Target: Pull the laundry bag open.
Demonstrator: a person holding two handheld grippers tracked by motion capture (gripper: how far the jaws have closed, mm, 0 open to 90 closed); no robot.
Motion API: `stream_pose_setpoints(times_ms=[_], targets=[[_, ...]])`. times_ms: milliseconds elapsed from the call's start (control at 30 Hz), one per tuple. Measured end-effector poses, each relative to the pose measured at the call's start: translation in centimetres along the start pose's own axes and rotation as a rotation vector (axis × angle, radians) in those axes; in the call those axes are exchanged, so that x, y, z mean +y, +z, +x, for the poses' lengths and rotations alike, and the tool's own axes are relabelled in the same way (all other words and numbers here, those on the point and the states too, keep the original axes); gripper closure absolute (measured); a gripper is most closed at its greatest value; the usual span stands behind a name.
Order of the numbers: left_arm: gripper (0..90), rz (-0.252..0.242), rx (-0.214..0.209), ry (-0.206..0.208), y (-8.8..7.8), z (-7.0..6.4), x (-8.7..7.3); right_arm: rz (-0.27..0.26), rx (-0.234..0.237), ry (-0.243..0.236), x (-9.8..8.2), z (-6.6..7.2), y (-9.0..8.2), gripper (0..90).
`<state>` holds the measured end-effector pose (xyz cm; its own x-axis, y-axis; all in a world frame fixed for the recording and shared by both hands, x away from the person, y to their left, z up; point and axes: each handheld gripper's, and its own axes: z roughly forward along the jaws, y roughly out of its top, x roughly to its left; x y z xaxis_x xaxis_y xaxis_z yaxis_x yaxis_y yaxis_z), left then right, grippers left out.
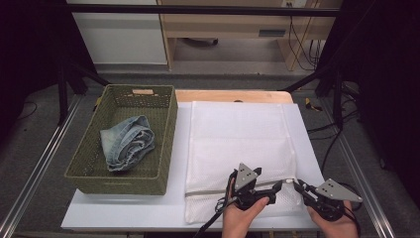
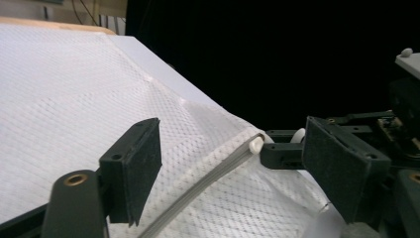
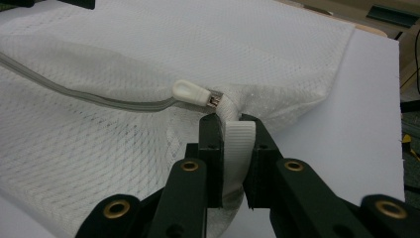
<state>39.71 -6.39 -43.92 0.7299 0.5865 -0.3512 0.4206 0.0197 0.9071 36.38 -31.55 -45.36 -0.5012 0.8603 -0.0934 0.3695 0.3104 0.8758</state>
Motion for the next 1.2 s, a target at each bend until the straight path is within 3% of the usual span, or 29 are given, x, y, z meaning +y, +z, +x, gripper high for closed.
stream_pose_setpoints(times_ms=[133,433,567,600,800,1200], targets=[[32.0,-0.015,-0.025,-0.016,0.1,0.1,-0.1,-0.002,0.018,0.007,0.0,0.0,0.0,80.9],[38.9,0.004,-0.074,-0.040,1.0,-0.3,-0.7,-0.015,0.019,0.000,0.0,0.0,0.0,80.9],[46.7,0.023,-0.100,-0.079,1.5,-0.1,-0.9,-0.022,0.027,0.005,0.1,0.0,0.0,80.9],[52.7,0.030,-0.109,-0.081,1.6,-0.1,-1.0,-0.029,0.033,0.003,0.1,0.1,-0.1,80.9],[61.6,0.064,-0.107,-0.079,2.8,-0.4,-1.4,-0.034,0.040,-0.001,0.2,0.3,-0.1,80.9],[74.8,0.068,-0.129,-0.113,3.8,-0.4,-1.8,-0.034,0.052,-0.005,0.1,0.3,0.0,80.9]])
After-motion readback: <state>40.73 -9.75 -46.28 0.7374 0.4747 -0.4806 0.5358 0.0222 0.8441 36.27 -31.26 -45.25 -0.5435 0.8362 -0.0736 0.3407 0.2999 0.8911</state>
